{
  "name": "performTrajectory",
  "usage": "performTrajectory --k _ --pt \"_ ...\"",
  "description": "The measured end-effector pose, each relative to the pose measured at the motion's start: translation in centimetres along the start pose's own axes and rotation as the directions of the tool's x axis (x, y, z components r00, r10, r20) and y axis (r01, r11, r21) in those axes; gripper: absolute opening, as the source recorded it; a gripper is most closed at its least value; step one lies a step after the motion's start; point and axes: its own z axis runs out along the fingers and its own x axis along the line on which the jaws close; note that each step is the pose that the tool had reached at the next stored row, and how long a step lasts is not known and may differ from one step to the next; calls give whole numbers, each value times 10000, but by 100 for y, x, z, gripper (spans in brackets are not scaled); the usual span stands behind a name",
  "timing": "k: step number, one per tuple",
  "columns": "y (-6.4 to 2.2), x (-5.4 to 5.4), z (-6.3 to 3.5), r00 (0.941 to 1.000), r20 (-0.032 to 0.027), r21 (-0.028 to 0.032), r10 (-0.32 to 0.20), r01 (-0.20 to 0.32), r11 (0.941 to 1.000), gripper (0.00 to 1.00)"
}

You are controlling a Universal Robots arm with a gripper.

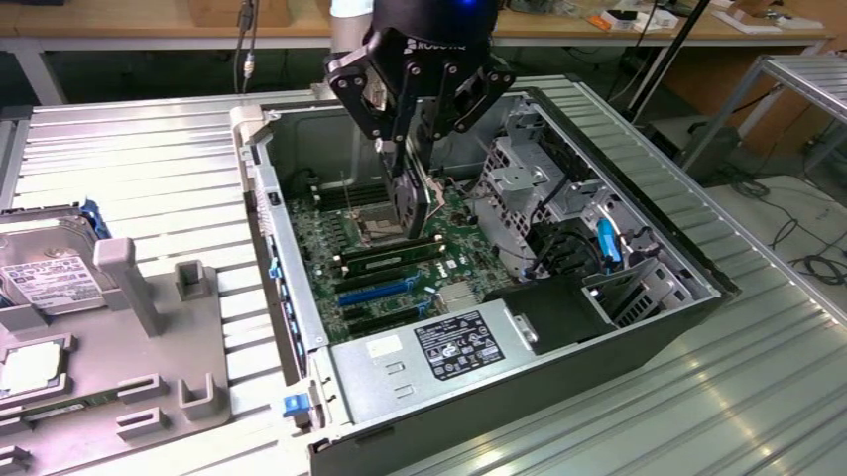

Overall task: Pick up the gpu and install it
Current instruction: 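Pick up the gpu and move the gpu toward the slot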

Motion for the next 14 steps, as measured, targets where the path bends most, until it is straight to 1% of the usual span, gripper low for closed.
performTrajectory --k 7,12,14 --pt "10 -129 4 10000 0 0 1 -1 10000 27" --pt "23 -291 9 10000 0 0 1 -1 10000 27" --pt "27 -336 11 10000 0 1 0 0 10000 27"
